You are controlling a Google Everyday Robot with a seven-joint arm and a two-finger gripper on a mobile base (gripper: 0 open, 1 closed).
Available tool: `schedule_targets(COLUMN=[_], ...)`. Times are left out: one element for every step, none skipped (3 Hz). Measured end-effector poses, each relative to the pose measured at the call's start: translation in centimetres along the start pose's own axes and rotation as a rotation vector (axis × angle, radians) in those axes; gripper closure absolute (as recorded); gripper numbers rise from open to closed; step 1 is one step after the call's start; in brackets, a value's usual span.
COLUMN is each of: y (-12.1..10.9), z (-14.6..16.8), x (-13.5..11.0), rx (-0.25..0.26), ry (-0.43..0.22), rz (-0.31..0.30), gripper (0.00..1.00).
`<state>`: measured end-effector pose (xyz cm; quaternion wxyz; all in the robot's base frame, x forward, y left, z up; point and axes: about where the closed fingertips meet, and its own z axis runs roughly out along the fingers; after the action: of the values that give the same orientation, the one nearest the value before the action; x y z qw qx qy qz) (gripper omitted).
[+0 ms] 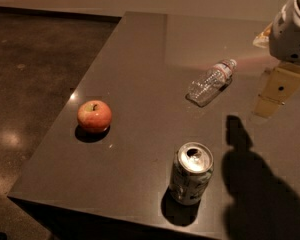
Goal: Move water bottle near 7up can
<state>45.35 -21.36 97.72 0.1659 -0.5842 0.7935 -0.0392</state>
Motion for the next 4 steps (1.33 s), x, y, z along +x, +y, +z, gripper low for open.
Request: schedule_targets(y=[-1.3,-3.1,-5.5,-8.0], z=[1.0,2.2,3.3,4.2], x=[0.1,0.1,0.1,0.0], rx=[-0.001,0.003,-0.003,-0.015], ry=[0.020,0.056,0.095,0.129], rz=[-0.003,-0.064,-0.147,-0.248], gripper=[0.00,0.00,0.00,0.00])
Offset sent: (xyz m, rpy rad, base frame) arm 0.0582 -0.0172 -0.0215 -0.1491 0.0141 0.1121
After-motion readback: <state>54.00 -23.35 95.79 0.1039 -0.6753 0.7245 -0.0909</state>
